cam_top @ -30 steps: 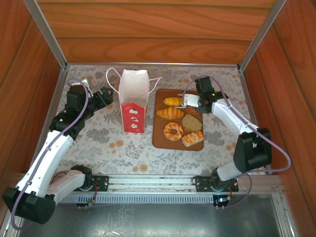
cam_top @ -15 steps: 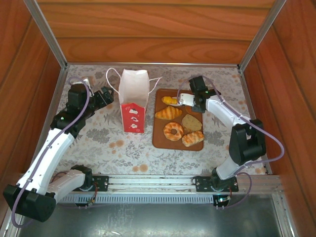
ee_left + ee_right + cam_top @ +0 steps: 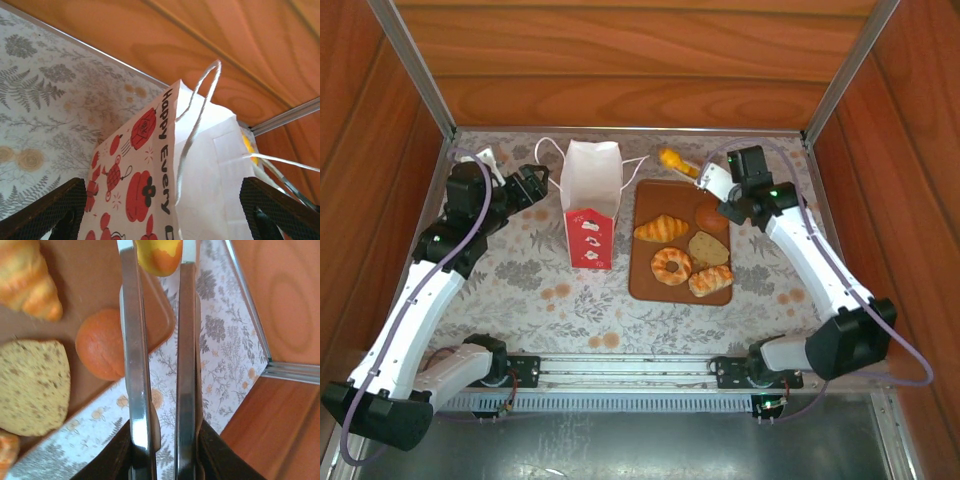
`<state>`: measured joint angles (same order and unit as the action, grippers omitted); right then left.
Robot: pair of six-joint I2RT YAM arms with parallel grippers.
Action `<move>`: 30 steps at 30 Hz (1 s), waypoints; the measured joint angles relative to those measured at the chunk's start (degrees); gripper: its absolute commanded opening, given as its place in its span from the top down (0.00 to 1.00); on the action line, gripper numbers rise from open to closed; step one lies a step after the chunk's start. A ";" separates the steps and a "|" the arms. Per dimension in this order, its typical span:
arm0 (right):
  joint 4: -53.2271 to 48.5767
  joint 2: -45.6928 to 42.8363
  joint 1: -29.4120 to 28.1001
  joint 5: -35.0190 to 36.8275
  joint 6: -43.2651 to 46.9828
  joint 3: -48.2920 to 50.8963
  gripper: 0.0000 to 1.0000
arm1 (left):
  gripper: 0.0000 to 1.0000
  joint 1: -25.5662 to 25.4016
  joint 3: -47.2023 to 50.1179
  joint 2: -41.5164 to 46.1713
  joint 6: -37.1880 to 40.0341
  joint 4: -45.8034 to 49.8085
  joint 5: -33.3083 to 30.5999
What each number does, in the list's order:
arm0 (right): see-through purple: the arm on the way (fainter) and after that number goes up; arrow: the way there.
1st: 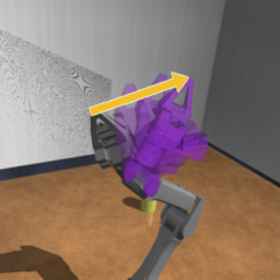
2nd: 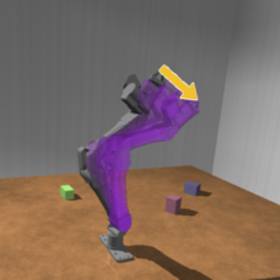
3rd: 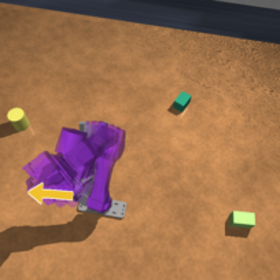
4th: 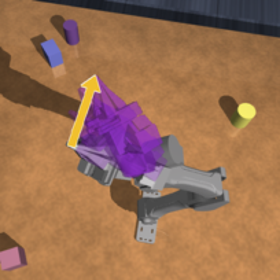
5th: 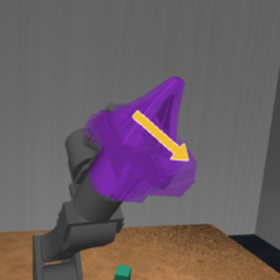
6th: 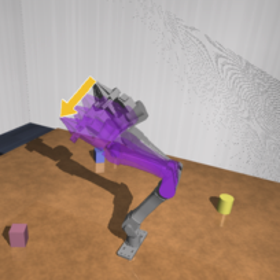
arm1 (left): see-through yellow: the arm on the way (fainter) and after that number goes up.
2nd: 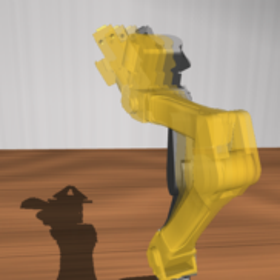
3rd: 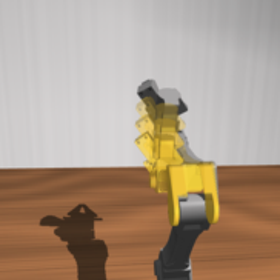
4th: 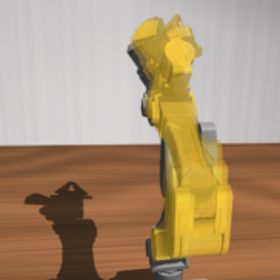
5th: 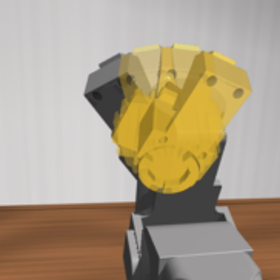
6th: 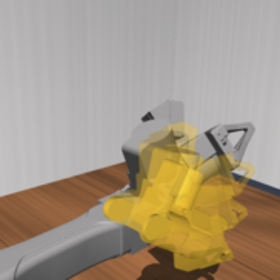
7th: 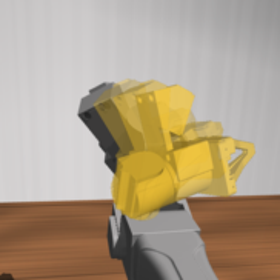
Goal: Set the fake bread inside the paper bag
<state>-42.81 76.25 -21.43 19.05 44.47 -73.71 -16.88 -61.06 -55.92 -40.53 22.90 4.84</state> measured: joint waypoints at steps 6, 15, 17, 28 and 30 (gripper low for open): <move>-3.26 -6.82 0.02 -5.75 -11.30 -3.87 0.79 | 0.21 0.00 -0.17 -2.58 -1.86 -0.15 2.05; -8.00 -11.65 -0.02 -19.34 -23.06 -8.85 0.79 | 0.39 -0.07 -0.17 -7.61 -5.22 -1.73 6.54; -8.63 -11.85 -0.44 -21.81 -25.09 -10.71 0.80 | 0.43 -0.07 -0.17 -8.07 -5.86 -2.36 7.17; -9.07 -11.30 -12.87 -28.50 -37.09 -19.58 0.82 | 0.65 -0.66 0.17 -9.77 -8.44 -5.57 8.92; -7.80 -10.29 -15.65 -28.28 -40.52 -19.71 0.83 | 0.68 -0.76 0.17 -9.88 -8.68 -5.84 9.01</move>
<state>-50.61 65.95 -37.08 -9.23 3.95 -93.43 -17.65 -60.88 -65.80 -49.21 17.06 13.85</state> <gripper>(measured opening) 0.280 0.339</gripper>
